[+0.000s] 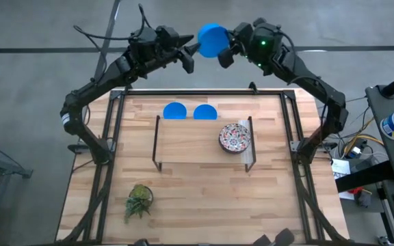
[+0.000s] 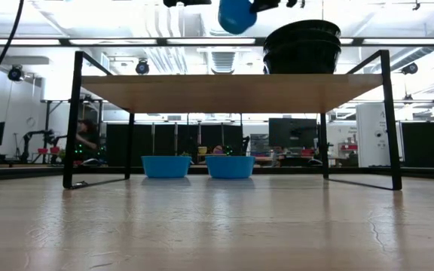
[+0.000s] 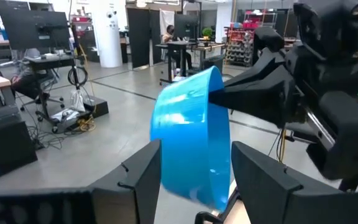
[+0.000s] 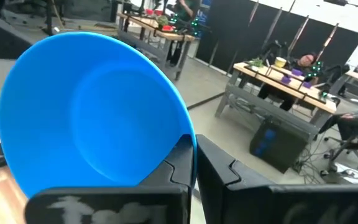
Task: Pick & Place Mini bowls
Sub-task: Put the right blue bowl on the shelf, then stack the left blue bowl on top of the blue bowl on the shelf
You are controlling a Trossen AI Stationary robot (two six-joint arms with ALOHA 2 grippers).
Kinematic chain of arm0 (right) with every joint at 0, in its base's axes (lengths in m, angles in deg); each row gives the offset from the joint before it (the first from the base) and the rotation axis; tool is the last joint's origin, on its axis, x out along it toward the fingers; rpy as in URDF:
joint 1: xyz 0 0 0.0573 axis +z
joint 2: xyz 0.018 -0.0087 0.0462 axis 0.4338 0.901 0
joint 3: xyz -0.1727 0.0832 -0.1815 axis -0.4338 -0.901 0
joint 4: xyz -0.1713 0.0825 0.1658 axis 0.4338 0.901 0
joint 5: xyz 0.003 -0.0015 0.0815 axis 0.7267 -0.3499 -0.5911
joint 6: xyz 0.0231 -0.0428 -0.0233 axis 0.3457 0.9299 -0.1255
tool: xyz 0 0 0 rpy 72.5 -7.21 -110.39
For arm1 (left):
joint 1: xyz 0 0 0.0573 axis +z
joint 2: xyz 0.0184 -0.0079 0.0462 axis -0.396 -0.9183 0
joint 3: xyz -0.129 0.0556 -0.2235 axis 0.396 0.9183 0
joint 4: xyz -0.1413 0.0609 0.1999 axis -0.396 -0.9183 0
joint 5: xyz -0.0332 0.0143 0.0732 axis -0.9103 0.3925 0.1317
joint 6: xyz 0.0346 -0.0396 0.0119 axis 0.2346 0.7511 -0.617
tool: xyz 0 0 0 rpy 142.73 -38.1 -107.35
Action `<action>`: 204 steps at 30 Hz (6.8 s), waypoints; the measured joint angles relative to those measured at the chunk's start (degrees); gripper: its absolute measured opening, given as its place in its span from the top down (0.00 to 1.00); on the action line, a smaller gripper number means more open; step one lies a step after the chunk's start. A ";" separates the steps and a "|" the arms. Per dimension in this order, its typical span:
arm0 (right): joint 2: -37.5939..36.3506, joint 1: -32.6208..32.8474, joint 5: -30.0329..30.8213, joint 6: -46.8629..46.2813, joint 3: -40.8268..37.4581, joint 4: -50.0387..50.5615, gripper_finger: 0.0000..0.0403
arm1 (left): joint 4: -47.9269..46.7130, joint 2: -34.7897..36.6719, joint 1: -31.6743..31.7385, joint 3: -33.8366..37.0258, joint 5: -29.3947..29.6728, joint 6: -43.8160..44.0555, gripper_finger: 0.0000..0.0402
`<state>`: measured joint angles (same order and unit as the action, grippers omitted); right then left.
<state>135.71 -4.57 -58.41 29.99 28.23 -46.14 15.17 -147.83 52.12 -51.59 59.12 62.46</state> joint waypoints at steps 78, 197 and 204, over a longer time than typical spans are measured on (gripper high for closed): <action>4.27 0.16 -7.43 5.35 7.40 0.32 0.47 | -61.16 -5.76 -5.99 1.03 -23.97 7.26 1.00; 4.21 -1.14 -7.65 4.54 4.36 4.91 0.47 | -21.54 -8.02 14.64 40.00 -9.38 17.05 1.00; 4.21 -1.14 -7.61 4.70 4.36 5.00 0.47 | -23.99 -5.23 14.75 34.50 -10.30 16.68 1.00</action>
<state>139.91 -5.71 -66.02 34.69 32.59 -41.13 -8.82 -153.06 66.88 -17.09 48.82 79.15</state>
